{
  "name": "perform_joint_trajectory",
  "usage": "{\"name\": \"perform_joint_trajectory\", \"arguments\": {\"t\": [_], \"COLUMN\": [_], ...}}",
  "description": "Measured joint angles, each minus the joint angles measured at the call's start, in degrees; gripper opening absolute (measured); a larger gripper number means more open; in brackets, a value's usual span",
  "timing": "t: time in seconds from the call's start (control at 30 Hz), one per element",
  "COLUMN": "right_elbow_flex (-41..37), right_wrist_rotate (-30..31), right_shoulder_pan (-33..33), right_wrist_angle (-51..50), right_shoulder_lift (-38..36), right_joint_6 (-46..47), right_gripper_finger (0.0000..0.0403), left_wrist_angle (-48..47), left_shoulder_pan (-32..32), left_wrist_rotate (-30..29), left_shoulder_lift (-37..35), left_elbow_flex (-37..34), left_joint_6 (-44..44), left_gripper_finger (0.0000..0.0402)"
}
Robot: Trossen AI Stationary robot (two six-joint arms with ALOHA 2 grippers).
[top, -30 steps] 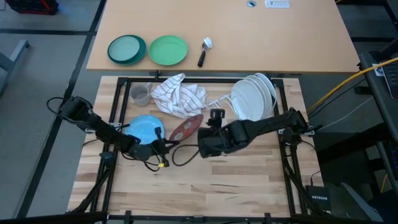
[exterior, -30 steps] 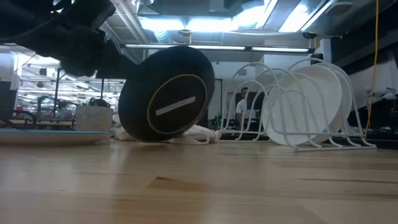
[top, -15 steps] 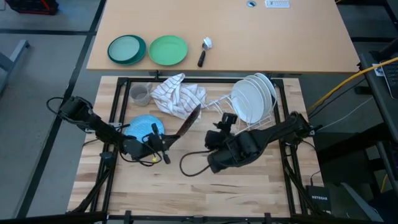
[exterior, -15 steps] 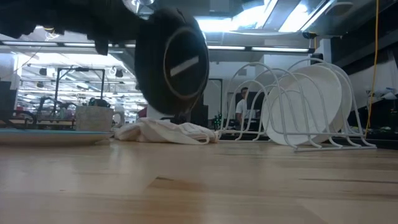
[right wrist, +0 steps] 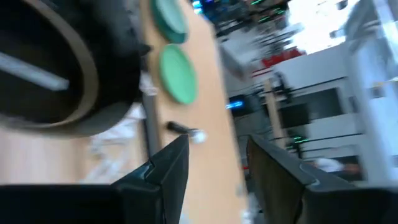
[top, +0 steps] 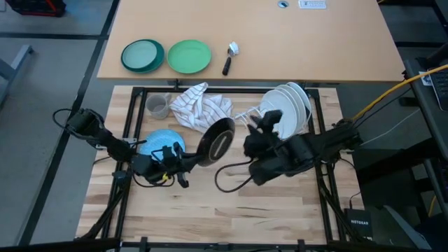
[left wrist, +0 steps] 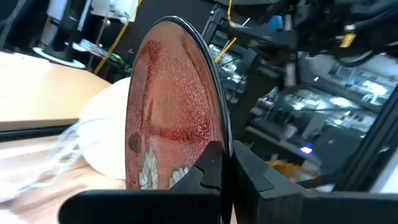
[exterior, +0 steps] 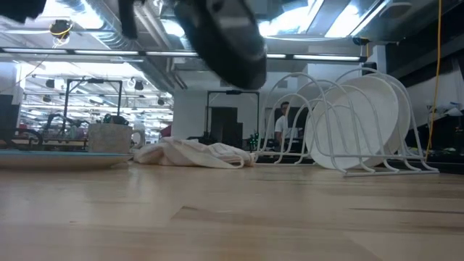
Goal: Sort dishes
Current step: Put the brown plate into the white dish rack
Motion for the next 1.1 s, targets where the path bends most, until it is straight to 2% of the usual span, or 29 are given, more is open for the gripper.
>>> {"name": "perform_joint_trajectory", "arguments": {"t": [0.23,0.43,0.73,0.97,1.1], "right_elbow_flex": [0.00,0.00,0.00,0.00,0.00], "right_wrist_rotate": [8.99,15.64,9.72,6.21,4.58], "right_shoulder_pan": [-0.44,-3.93,-10.10,-10.95,-10.91], "right_wrist_angle": [-0.01,0.01,0.00,0.02,0.07], "right_shoulder_lift": [-5.93,-11.63,-17.32,-19.35,-19.87], "right_joint_6": [-11.31,-20.15,-22.92,-24.24,-24.51], "right_gripper_finger": [0.0166,0.0166,0.0166,0.0166,0.0166], "left_wrist_angle": [-9.40,-18.13,-19.28,-19.41,-20.85], "left_shoulder_pan": [2.17,8.06,15.99,19.23,20.75], "left_wrist_rotate": [2.19,3.57,6.42,6.58,4.21], "left_shoulder_lift": [0.02,2.03,15.92,26.43,29.90], "left_elbow_flex": [11.91,21.24,34.42,47.43,52.14], "left_joint_6": [-0.58,-8.82,-22.71,-24.09,-25.69], "left_gripper_finger": [0.0000,0.0000,0.0000,0.0000,0.0000]}}
